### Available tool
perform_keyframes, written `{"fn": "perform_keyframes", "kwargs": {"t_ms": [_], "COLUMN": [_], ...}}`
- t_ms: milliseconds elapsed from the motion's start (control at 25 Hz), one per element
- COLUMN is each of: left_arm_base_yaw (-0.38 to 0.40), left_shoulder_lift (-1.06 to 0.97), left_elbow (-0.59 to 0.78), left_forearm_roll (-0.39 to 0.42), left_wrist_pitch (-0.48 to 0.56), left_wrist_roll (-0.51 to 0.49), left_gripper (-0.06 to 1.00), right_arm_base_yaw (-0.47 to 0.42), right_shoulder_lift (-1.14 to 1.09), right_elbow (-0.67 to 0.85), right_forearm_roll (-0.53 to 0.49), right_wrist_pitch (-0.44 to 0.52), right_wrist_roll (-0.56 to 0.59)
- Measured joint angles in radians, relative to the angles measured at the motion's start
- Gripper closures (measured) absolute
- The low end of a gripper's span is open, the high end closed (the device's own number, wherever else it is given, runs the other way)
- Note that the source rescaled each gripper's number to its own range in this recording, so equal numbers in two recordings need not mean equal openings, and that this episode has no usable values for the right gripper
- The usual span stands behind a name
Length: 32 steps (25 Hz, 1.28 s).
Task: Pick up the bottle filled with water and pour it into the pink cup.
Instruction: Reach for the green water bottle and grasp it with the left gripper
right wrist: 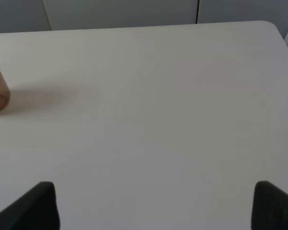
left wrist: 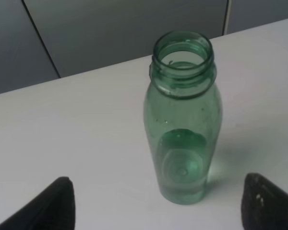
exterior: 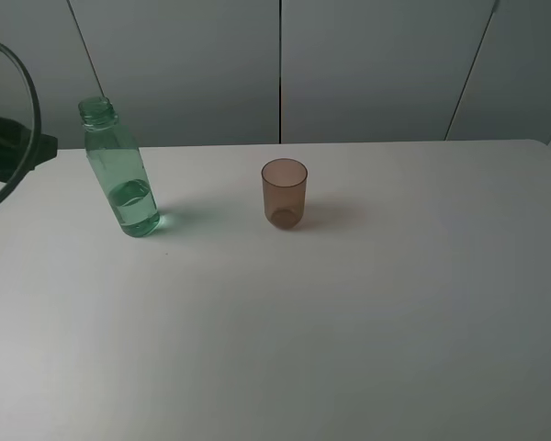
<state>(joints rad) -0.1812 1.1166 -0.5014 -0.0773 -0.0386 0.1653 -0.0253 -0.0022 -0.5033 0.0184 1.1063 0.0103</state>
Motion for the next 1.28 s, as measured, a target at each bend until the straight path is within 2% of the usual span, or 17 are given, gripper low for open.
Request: {"fn": "perform_keyframes", "kwargs": {"t_ms": [80, 680, 800, 1000, 1280], "left_arm_base_yaw": [0.0, -0.002, -0.002, -0.002, -0.002], "left_shoulder_lift": [0.044, 0.371, 0.437, 0.511, 0.578], "left_elbow": [0.044, 0.156, 0.16, 0.16, 0.162], "left_forearm_roll": [-0.002, -0.009, 0.018, 0.117, 0.133], "left_wrist_pitch": [-0.102, -0.546, -0.647, -0.724, -0.845], "left_wrist_roll": [0.004, 0.002, 0.0, -0.001, 0.003], "left_gripper": [0.37, 0.37, 0.38, 0.38, 0.38], "right_arm_base_yaw": [0.0, 0.0, 0.0, 0.0, 0.0], "right_shoulder_lift": [0.0, 0.0, 0.0, 0.0, 0.0], "right_elbow": [0.0, 0.0, 0.0, 0.0, 0.0], "right_forearm_roll": [0.0, 0.0, 0.0, 0.0, 0.0], "right_wrist_pitch": [0.0, 0.0, 0.0, 0.0, 0.0], "right_wrist_roll": [0.0, 0.0, 0.0, 0.0, 0.0]}}
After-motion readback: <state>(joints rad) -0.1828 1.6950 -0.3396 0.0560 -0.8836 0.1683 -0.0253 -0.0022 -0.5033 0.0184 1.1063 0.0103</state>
